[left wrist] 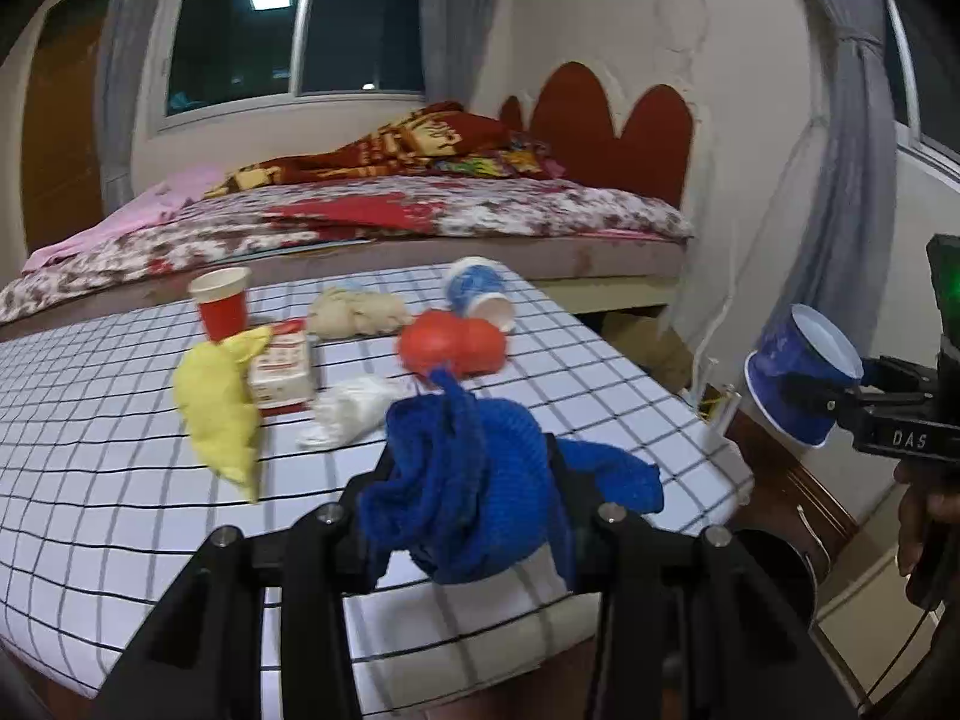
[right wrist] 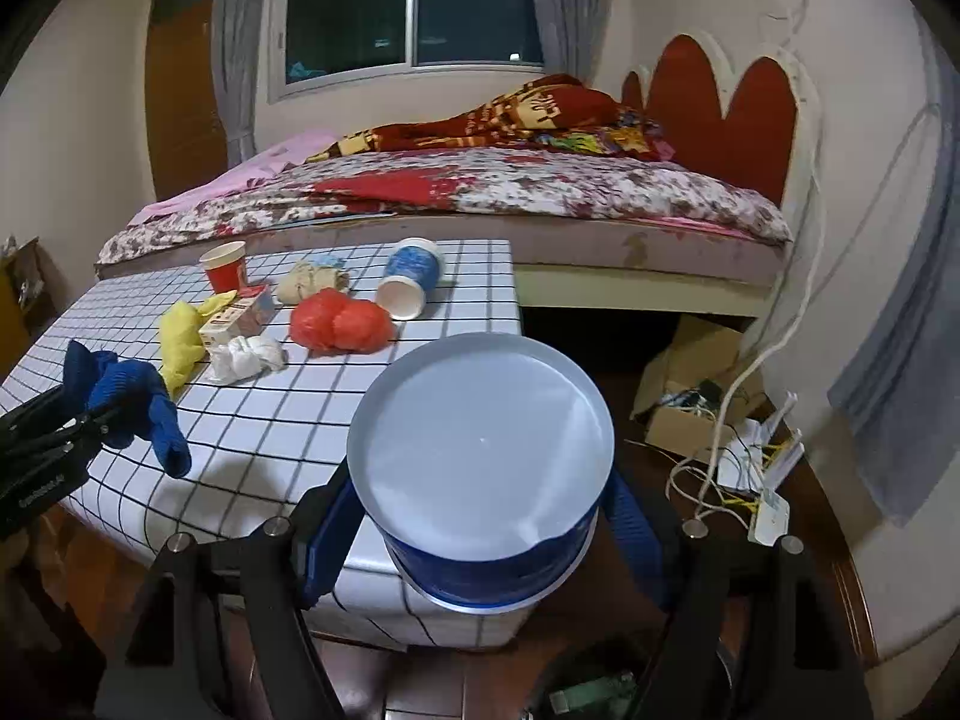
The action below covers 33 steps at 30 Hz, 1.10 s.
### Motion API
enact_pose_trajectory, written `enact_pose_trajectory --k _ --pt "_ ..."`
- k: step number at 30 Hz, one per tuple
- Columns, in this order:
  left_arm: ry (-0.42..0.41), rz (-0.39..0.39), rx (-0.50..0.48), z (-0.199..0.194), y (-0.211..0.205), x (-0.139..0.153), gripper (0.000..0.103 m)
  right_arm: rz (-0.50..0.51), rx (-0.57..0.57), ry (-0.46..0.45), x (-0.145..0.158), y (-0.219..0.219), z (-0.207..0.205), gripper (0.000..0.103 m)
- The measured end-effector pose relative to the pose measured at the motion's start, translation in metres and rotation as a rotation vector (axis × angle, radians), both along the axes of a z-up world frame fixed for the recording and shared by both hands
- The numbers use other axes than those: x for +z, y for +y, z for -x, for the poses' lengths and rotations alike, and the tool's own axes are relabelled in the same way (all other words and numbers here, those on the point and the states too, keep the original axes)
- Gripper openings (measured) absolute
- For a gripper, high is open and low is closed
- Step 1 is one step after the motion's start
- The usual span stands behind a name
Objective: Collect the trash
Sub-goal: 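Carry the blue cloth and blue cup over the black bin and release both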
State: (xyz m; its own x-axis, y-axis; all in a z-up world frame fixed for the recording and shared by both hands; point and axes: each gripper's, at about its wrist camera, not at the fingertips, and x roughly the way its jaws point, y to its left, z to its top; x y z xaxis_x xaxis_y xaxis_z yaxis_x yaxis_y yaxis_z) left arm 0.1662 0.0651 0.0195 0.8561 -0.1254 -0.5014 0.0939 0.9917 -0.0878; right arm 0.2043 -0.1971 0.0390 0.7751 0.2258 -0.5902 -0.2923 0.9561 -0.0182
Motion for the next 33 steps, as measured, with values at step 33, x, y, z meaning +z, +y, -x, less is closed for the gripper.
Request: enact_pose_trajectory --k 33 --pt "0.106 -0.046 -0.463 0.010 -0.200 -0.038 0.043 -0.046 -0.181 0.080 -0.058 -0.167 0.074 0.077"
